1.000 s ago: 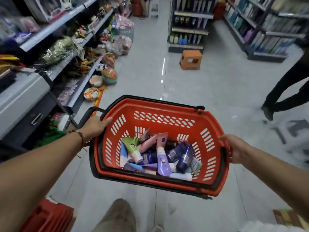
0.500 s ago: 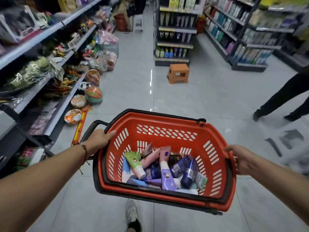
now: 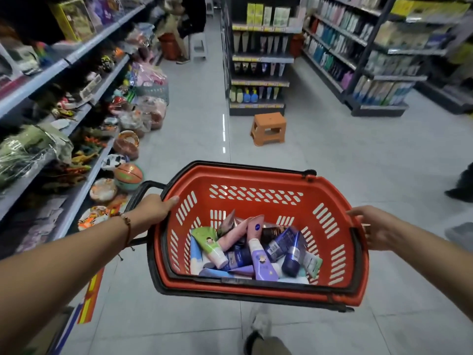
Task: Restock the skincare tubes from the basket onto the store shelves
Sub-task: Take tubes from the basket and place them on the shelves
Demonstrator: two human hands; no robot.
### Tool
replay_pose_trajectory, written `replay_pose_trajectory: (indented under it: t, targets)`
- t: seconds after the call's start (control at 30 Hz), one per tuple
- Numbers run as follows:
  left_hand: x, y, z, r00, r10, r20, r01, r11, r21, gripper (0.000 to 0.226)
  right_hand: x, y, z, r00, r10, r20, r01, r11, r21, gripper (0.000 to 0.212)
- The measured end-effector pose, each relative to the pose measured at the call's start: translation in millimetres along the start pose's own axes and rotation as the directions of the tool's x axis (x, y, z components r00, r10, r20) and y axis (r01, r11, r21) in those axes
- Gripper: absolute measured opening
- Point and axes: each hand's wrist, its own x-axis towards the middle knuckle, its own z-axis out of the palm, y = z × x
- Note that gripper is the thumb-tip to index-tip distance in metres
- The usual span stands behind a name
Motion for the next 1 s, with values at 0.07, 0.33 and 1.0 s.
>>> replay_pose_trajectory:
  t: [0.07, 0.33, 1.0]
  targets:
    - [37, 25, -5, 1.0, 0.003, -0.019, -0.003, 1.0, -0.012, 0.055, 31, -37, 1, 1.0, -0.003, 0.011, 0.003, 1.0, -0.002, 0.026]
    - [199, 123, 19, 0.998, -0.058, -0.03, 0.059, 0.998, 0.023, 0.049, 176, -187, 4, 0.996, 0.056, 0.07, -0.05, 0.995, -0.085, 0.021]
    - [582, 287, -21, 0.997, -0.079, 0.0, 0.079, 0.992, 0.1, 0.053, 406, -534, 80, 0.997, 0.027, 0.071, -0.021, 0.996, -0.087, 0.024]
